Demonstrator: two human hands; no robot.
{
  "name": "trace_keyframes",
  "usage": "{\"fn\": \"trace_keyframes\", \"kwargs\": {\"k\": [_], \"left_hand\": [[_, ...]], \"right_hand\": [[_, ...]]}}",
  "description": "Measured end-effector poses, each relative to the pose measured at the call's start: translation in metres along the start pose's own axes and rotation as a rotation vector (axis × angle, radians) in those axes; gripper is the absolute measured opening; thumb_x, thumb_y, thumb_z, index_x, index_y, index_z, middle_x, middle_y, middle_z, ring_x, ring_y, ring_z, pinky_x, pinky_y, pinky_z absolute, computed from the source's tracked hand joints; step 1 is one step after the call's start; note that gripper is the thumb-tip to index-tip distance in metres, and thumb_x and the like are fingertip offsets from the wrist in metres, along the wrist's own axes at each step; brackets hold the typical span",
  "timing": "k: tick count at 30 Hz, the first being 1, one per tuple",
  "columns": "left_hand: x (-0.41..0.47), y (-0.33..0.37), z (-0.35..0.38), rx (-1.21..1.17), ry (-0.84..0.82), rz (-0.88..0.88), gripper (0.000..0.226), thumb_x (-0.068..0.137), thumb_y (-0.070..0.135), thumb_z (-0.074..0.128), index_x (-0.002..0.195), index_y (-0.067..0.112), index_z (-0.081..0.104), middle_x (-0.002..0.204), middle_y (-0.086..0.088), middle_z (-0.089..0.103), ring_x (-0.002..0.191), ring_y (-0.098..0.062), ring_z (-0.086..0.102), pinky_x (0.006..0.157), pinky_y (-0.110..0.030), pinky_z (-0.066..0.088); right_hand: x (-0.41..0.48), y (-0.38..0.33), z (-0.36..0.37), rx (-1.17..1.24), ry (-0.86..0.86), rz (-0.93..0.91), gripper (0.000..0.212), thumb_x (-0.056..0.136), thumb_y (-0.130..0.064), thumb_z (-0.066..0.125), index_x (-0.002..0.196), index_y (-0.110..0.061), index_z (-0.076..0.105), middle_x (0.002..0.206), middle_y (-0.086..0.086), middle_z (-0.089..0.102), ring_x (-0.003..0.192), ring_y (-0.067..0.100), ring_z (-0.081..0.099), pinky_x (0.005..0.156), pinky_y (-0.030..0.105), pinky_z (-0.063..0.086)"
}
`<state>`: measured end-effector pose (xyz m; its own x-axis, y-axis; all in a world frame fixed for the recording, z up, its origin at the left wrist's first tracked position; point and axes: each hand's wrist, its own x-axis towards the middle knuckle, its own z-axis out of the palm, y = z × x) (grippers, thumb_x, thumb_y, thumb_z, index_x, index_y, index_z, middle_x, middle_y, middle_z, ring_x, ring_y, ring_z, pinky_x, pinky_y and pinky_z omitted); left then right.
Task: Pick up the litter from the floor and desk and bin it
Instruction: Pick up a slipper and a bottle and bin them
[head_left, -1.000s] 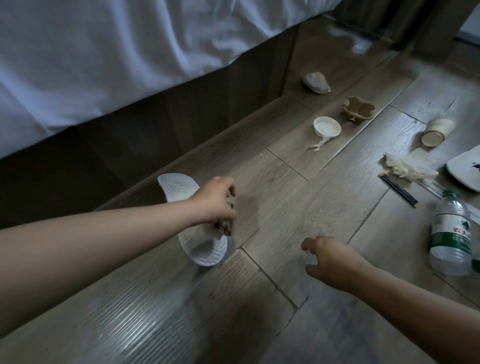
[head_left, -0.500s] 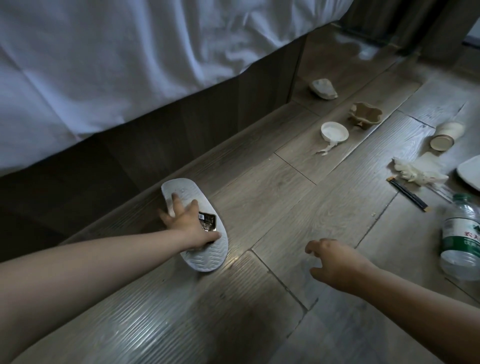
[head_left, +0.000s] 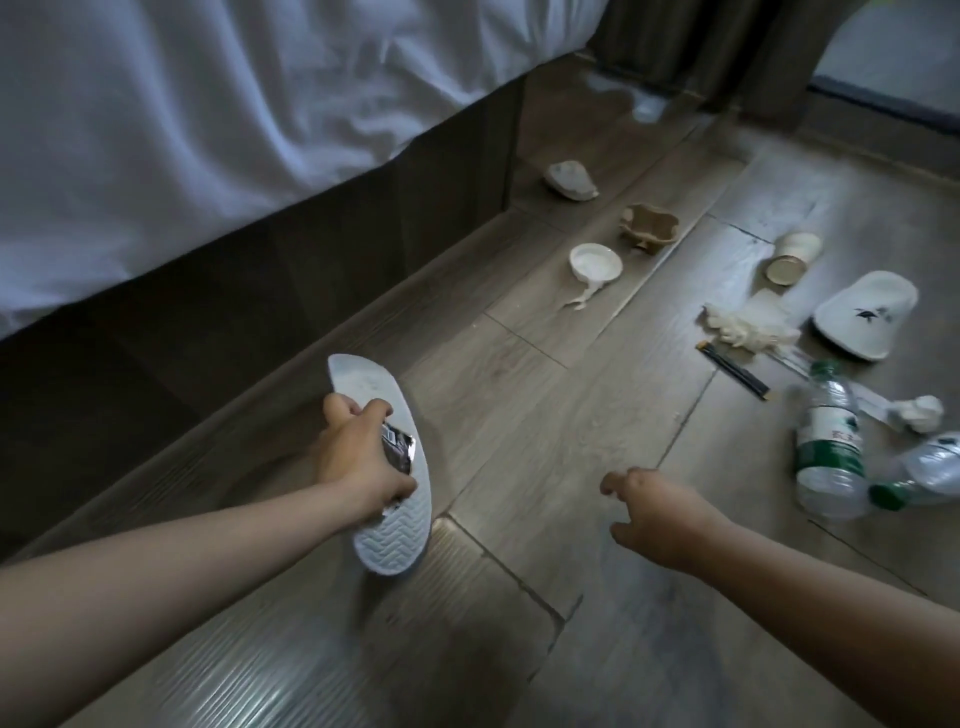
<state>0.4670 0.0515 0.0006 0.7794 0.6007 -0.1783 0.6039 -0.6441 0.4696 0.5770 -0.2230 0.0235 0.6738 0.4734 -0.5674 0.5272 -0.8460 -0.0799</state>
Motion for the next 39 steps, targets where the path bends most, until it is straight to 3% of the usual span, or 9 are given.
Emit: {"fn": "trace_keyframes", "kwargs": {"k": [6,11,15,21,31,36,39], "left_hand": [[-0.015,0.077,0.025,-0.169,-0.109,0.213,0.077,0.047,0.025,0.087,0.115,0.028,0.052,0.113,0.004,0.022,0.092,-0.012,0.046,0.086,-0.011,0.035],[-0.01,0.132,0.048,-0.207,-0.151,0.344,0.079,0.048,0.027,0.088,0.118,0.026,0.052,0.112,0.004,0.021,0.094,-0.011,0.04,0.09,-0.009,0.031],[-0.006,0.156,0.064,-0.211,-0.18,0.381,0.081,0.048,0.028,0.09,0.12,0.024,0.053,0.113,0.004,0.021,0.097,-0.01,0.039,0.093,-0.011,0.028],[-0.005,0.169,0.081,-0.168,-0.188,0.443,0.088,0.049,0.032,0.09,0.127,0.026,0.049,0.113,0.006,0.02,0.101,-0.007,0.037,0.093,-0.014,0.029],[-0.005,0.17,0.09,-0.195,-0.18,0.486,0.083,0.059,0.038,0.087,0.131,0.025,0.047,0.113,0.01,0.019,0.107,-0.005,0.038,0.092,-0.013,0.028],[-0.006,0.169,0.09,-0.195,-0.182,0.502,0.076,0.064,0.037,0.085,0.13,0.026,0.048,0.115,0.008,0.022,0.106,-0.006,0.041,0.091,-0.014,0.03],[-0.005,0.166,0.088,-0.193,-0.183,0.506,0.076,0.064,0.037,0.085,0.13,0.026,0.049,0.115,0.007,0.022,0.108,-0.009,0.042,0.092,-0.015,0.031]], "right_hand": [[-0.014,0.058,-0.004,0.136,0.133,0.158,0.049,0.091,-0.028,0.058,0.137,-0.017,0.047,0.133,0.006,0.052,0.117,0.023,0.055,0.095,0.031,0.046],[-0.031,0.11,-0.001,0.23,0.295,0.319,0.046,0.088,-0.031,0.062,0.131,-0.018,0.052,0.128,0.006,0.054,0.113,0.023,0.055,0.091,0.033,0.047],[-0.035,0.153,0.0,0.268,0.457,0.505,0.041,0.082,-0.03,0.065,0.118,-0.012,0.057,0.121,0.012,0.052,0.106,0.033,0.054,0.082,0.035,0.044],[-0.026,0.197,0.013,0.363,0.465,0.689,0.057,0.081,-0.039,0.067,0.124,-0.006,0.052,0.119,0.019,0.05,0.107,0.039,0.054,0.088,0.04,0.044],[0.021,0.201,0.016,0.501,0.465,0.764,0.084,0.08,-0.052,0.068,0.139,-0.004,0.033,0.134,0.019,0.045,0.121,0.036,0.048,0.096,0.043,0.043],[0.036,0.192,0.019,0.716,0.443,0.777,0.096,0.078,-0.045,0.072,0.148,-0.012,0.015,0.133,0.019,0.044,0.114,0.036,0.052,0.094,0.05,0.048],[0.037,0.189,0.022,0.833,0.408,0.813,0.099,0.077,-0.04,0.073,0.149,-0.017,0.009,0.128,0.019,0.047,0.107,0.035,0.055,0.089,0.048,0.052]]}}
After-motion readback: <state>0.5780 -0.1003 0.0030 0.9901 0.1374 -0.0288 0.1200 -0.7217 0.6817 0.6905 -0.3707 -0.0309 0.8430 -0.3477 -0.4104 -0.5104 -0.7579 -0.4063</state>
